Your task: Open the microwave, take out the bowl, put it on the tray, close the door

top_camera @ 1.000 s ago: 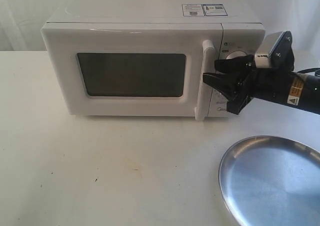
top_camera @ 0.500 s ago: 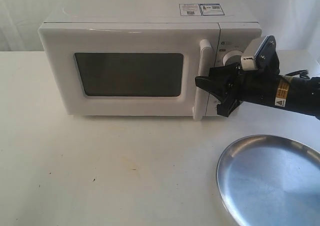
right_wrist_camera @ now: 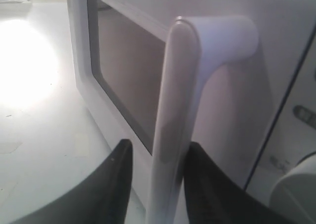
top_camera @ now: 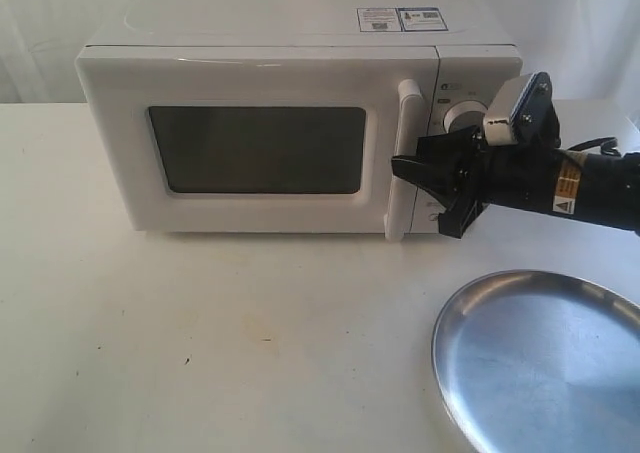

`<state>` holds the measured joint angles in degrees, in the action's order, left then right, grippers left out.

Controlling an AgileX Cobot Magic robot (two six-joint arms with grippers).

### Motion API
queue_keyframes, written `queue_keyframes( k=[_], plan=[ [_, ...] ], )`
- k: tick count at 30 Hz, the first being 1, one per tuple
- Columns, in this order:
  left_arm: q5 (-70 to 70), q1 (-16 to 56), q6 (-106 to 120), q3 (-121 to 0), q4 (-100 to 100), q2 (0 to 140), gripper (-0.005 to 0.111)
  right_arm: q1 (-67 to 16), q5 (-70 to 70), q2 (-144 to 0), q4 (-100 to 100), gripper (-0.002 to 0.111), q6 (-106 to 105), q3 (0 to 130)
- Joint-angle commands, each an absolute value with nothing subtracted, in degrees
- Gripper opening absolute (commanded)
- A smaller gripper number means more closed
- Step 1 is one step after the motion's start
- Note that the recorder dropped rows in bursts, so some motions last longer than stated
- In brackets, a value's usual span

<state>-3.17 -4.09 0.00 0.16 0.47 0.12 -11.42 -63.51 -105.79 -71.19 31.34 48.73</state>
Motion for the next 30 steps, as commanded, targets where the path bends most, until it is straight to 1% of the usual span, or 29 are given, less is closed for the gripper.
queue_keyframes(
  k=[1,9,20,27,30],
  plan=[
    [-3.00,-3.96,0.00,0.00,0.40,0.00,0.000,-12.58,-69.96,-105.21,-83.56,0.000,29.18,50.00],
    [-3.00,-3.96,0.00,0.00,0.40,0.00,0.000,-13.19,-69.96,-100.37,-86.33,0.000,30.55,49.14],
    [-3.00,-3.96,0.00,0.00,0.40,0.00,0.000,-18.83,-69.96,-91.76,-88.79,0.000,31.37,44.87],
    [-3.00,-3.96,0.00,0.00,0.40,0.00,0.000,-18.58,-69.96,-91.62,-86.81,0.000,33.22,44.62],
    [-3.00,-3.96,0.00,0.00,0.40,0.00,0.000,-17.05,-69.96,-91.53,-86.49,0.000,36.09,44.62]
  ],
)
